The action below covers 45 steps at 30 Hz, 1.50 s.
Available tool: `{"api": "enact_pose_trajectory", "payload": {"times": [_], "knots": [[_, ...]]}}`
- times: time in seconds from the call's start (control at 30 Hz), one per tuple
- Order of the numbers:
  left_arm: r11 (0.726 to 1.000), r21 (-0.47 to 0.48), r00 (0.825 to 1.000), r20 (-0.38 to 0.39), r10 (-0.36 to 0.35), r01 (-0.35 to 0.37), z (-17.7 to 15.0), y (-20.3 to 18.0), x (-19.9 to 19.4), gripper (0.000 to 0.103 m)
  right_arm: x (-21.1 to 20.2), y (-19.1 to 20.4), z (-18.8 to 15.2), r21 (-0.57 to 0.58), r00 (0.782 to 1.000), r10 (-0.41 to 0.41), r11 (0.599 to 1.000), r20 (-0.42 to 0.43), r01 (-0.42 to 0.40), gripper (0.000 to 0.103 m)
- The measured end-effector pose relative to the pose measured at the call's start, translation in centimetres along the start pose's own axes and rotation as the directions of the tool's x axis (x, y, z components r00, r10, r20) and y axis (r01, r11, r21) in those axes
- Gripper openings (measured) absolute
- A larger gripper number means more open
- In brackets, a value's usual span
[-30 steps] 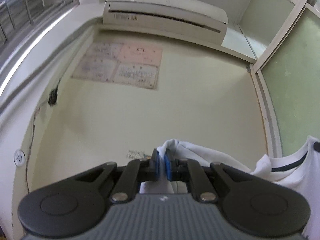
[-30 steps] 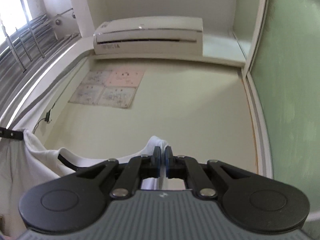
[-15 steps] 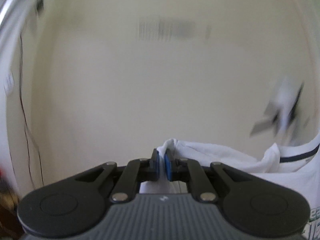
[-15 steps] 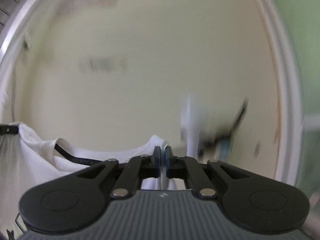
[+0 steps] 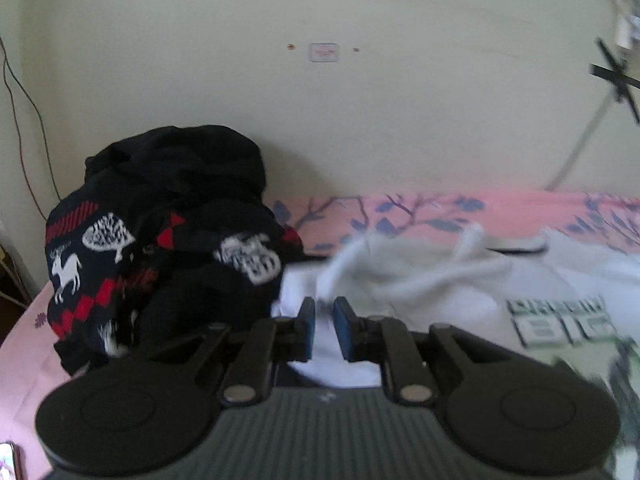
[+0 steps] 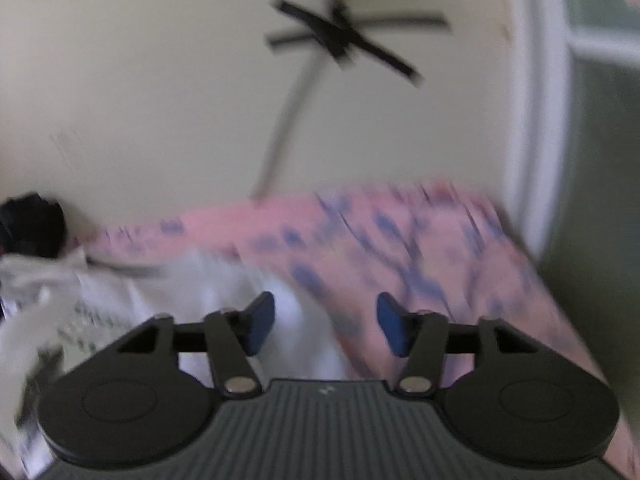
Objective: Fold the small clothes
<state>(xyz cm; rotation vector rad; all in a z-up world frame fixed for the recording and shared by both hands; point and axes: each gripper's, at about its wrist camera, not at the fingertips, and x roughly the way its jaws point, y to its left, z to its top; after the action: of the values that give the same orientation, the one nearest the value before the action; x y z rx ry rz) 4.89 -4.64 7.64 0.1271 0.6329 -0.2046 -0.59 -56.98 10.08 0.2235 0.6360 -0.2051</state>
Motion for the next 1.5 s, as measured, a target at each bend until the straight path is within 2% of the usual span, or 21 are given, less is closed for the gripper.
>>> {"api": "enact_pose_trajectory", "payload": {"times": [0.13, 0.2, 0.33, 0.4, 0.43, 0.47, 0.5, 0.57, 0.67, 0.83, 0.97, 1.03, 1.07, 1.1, 1.13, 1.17, 1.2, 1.3, 1.37, 1.43, 1.5], "knots": [[0.998, 0.040, 0.999, -0.009, -0.040, 0.040, -0.6, -1.2, -1.0, 0.020, 1.5, 0.0, -2.5, -0.029, 0.998, -0.003, 1.000, -0.062, 0.001, 0.055], [0.998, 0.060, 0.999, -0.015, -0.029, 0.029, -0.9, -1.5, -1.0, 0.022, 1.6, 1.6, -2.2, -0.110, 0.998, 0.017, 0.994, -0.061, -0.023, 0.000], [1.000, 0.023, 1.000, -0.015, -0.011, 0.012, -0.4, -0.3, -1.4, 0.022, 0.0, 2.5, 1.1, -0.267, 0.987, -0.148, 0.951, 0.059, 0.158, 0.000], [1.000, 0.007, 1.000, -0.012, -0.001, 0.001, 0.0, 0.5, -1.3, 0.024, 0.3, 0.7, 3.7, -0.319, 0.945, -0.299, 0.890, 0.128, 0.325, 0.000], [1.000, 0.007, 1.000, -0.011, 0.003, -0.003, 0.3, 0.9, -1.3, 0.024, 0.8, -0.4, 4.9, -0.332, 0.924, -0.362, 0.863, 0.121, 0.382, 0.000], [1.000, 0.010, 1.000, -0.009, 0.010, -0.010, 0.8, 1.1, -1.2, 0.026, 1.4, -1.2, 5.9, -0.333, 0.919, -0.388, 0.860, 0.065, 0.386, 0.010], [1.000, 0.015, 1.000, -0.003, 0.018, -0.018, 1.3, 1.4, -1.2, 0.029, 1.7, -1.7, 6.4, -0.328, 0.926, -0.376, 0.874, 0.008, 0.358, 0.029], [0.999, 0.016, 0.999, 0.022, 0.028, -0.028, 2.7, 1.9, -1.2, 0.044, 0.5, -1.7, 7.4, -0.278, 0.950, -0.312, 0.909, 0.036, 0.309, 0.039], [1.000, 0.013, 0.999, 0.047, 0.017, -0.018, 5.5, 2.1, -0.1, 0.063, -0.6, 0.2, 8.8, -0.221, 0.984, -0.158, 0.960, 0.080, 0.172, 0.044], [0.999, 0.041, 1.000, -0.005, -0.028, 0.028, 9.8, -0.3, 4.9, 0.085, 3.9, 6.1, 10.1, -0.248, 0.999, 0.006, 0.969, 0.032, 0.002, 0.047], [0.992, 0.109, 0.995, -0.087, -0.049, 0.059, 9.7, -3.3, 8.7, 0.085, 10.7, 11.3, 9.8, -0.288, 0.994, 0.088, 0.952, -0.070, -0.104, 0.053], [0.988, 0.145, 0.991, -0.128, -0.035, 0.054, 8.9, -4.6, 10.3, 0.078, 13.6, 12.8, 9.5, -0.289, 0.988, 0.093, 0.949, -0.120, -0.125, 0.053], [0.986, 0.156, 0.988, -0.149, -0.033, 0.057, 8.4, -5.0, 10.9, 0.066, 15.5, 13.0, 9.5, -0.288, 0.984, 0.088, 0.949, -0.156, -0.130, 0.053], [0.984, 0.166, 0.984, -0.172, -0.038, 0.067, 7.9, -5.2, 11.5, 0.047, 16.5, 13.2, 9.1, -0.292, 0.979, 0.080, 0.947, -0.190, -0.134, 0.042], [0.981, 0.176, 0.980, -0.192, -0.045, 0.079, 7.4, -5.5, 11.9, 0.037, 17.3, 13.3, 8.6, -0.305, 0.972, 0.066, 0.943, -0.224, -0.134, 0.031], [0.978, 0.192, 0.978, -0.205, -0.047, 0.087, 6.8, -5.7, 12.1, 0.012, 17.7, 13.3, 8.4, -0.311, 0.973, 0.073, 0.940, -0.220, -0.141, 0.018], [0.973, 0.214, 0.977, -0.212, -0.038, 0.084, 6.3, -5.8, 12.2, 0.007, 17.5, 13.2, 8.5, -0.308, 0.976, 0.082, 0.940, -0.204, -0.143, 0.000], [0.971, 0.238, 0.995, -0.100, -0.005, 0.028, 5.8, -5.8, 10.3, 0.007, 15.4, 12.4, 9.5, -0.293, 0.998, 0.068, 0.953, -0.016, -0.070, 0.000], [0.983, 0.183, 1.000, 0.017, -0.020, 0.016, 6.5, -5.5, 8.6, 0.007, 13.9, 10.8, 10.8, -0.172, 0.990, 0.073, 0.984, 0.121, -0.052, 0.000], [0.991, 0.133, 0.996, 0.089, 0.007, -0.019, 6.9, -5.7, 8.3, 0.013, 14.6, 9.6, 11.4, -0.047, 0.988, 0.065, 0.997, 0.137, -0.059, 0.000], [0.978, 0.188, 0.996, 0.000, 0.095, -0.093, 7.0, -7.0, 10.8, 0.038, 17.2, 10.2, 10.8, -0.062, 1.000, 0.012, 0.998, 0.016, -0.011, 0.000]]}}
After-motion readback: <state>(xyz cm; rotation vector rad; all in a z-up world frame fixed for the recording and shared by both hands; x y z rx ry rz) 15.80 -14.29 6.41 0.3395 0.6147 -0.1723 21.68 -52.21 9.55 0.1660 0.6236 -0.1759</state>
